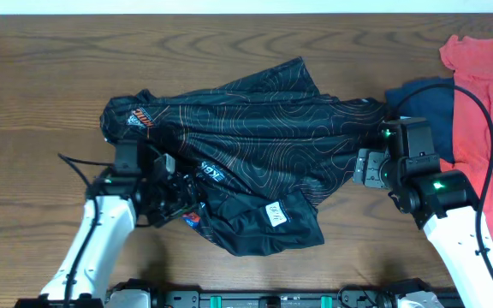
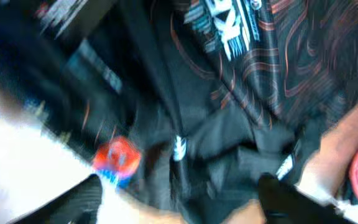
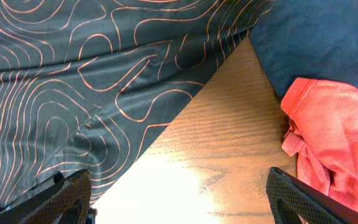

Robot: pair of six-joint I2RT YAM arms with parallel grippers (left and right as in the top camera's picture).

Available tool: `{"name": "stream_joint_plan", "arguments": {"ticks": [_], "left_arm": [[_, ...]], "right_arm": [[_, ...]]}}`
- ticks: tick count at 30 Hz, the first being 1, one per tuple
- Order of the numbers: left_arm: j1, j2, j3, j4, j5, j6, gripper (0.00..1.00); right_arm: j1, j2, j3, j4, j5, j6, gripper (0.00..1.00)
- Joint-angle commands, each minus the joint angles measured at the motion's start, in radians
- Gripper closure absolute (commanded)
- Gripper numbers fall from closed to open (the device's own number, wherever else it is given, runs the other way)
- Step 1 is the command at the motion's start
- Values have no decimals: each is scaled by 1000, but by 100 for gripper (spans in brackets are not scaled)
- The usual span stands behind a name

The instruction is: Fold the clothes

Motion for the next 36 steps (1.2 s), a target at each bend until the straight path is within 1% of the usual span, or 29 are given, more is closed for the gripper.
{"name": "stream_joint_plan", "arguments": {"ticks": [1, 2, 4, 5, 8, 12, 13, 15, 16, 21, 25, 26, 29, 33, 36], "left_arm": [[-38, 2, -65, 113, -24, -77, 43], [-44, 2, -75, 158, -26, -77, 53], [-47, 5, -78, 206, -47, -77, 67], [-47, 7, -78, 223, -71, -78, 71], [-47, 7, -78, 226, -141, -108, 71], [-47, 9, -78, 174, -121, -164, 71], [-47, 9, -78, 159, -121, -164, 69], [-47, 9, -78, 140, -122, -163, 47], [-47, 9, -79, 137, -122, -163, 42], [-55, 18, -83, 150, -131, -165, 42], [-89, 55, -92, 210, -149, -171, 43], [-101, 70, -92, 230, -149, -171, 49], [-123, 106, -92, 270, -149, -171, 94], [-84, 108, -61, 281, -201, -162, 94], [-7, 99, 23, 235, -232, -92, 94]], "right_arm": [[-8, -8, 9, -1, 13, -7, 12], [-8, -8, 9, -1, 13, -7, 12], [-8, -8, 9, 0, 13, -7, 12], [-8, -8, 9, -1, 13, -7, 12], [-8, -8, 9, -3, 13, -7, 12], [-8, -8, 9, -3, 13, -7, 11], [-8, -8, 9, -3, 13, -7, 11], [-8, -8, 9, -3, 13, -7, 11], [-8, -8, 9, -3, 13, -7, 12], [-8, -8, 9, -3, 13, -7, 11], [-8, -8, 9, -3, 13, -7, 11], [-8, -8, 9, -4, 13, -7, 11], [-8, -8, 9, -3, 13, -7, 12], [-8, -8, 9, -8, 13, -7, 11], [-8, -5, 8, -15, 14, -9, 11]]}}
